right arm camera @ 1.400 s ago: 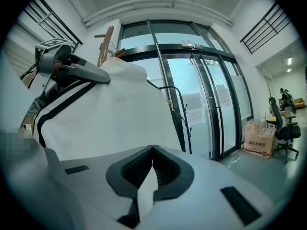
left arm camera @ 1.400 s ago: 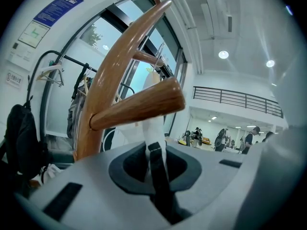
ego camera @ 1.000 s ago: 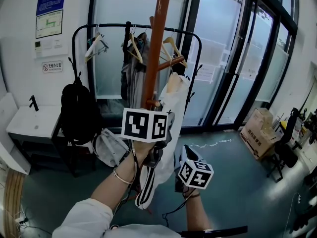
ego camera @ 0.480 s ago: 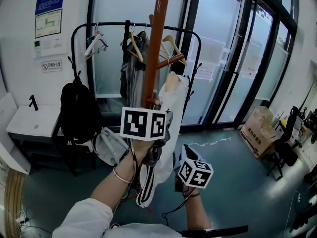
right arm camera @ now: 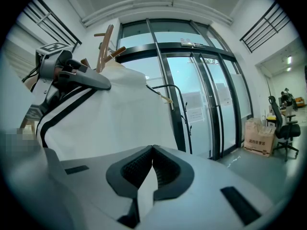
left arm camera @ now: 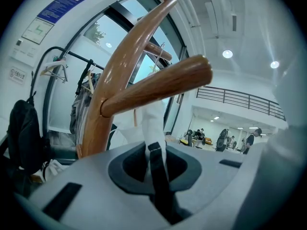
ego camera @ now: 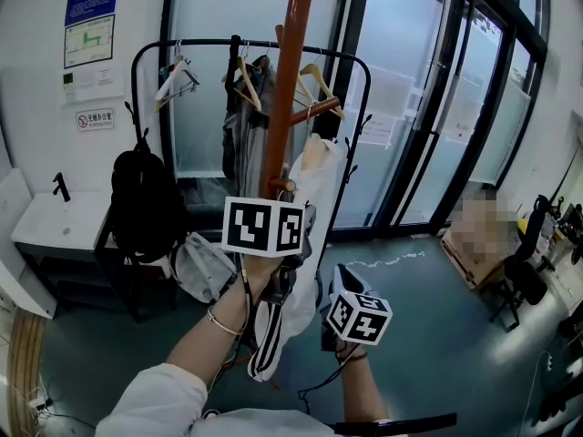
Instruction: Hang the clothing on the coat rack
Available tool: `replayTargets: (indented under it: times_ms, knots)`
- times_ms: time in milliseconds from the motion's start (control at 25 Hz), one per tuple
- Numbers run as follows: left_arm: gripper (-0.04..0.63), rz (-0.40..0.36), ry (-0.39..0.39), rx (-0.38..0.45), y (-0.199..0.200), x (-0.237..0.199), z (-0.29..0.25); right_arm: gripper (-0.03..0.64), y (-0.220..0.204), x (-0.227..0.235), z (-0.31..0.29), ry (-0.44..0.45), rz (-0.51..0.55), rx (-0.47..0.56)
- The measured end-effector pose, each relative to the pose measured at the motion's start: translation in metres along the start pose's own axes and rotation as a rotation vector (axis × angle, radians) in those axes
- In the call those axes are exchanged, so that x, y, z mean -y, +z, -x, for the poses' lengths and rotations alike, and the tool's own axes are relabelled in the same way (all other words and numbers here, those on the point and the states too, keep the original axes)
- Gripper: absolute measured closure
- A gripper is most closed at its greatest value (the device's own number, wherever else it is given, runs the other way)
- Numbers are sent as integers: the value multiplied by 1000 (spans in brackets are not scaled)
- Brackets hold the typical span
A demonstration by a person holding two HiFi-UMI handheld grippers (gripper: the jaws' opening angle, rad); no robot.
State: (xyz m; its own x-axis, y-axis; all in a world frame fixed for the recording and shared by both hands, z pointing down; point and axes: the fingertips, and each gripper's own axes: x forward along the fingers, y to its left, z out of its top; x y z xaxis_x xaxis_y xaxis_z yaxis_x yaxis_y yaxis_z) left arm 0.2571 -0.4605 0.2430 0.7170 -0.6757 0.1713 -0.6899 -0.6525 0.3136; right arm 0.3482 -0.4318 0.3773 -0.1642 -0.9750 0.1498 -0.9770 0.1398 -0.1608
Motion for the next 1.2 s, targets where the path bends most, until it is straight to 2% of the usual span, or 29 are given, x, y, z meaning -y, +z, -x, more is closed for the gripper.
replayTargets:
  times_ms: [320,1200]
  knots:
    - [560,23,4,-8,-6,-9,-1,594,0,0,-3,-2,7,-5]
    - [554,19,12,34,-18,-27,9,594,-22,-25,-19,37,6,-44]
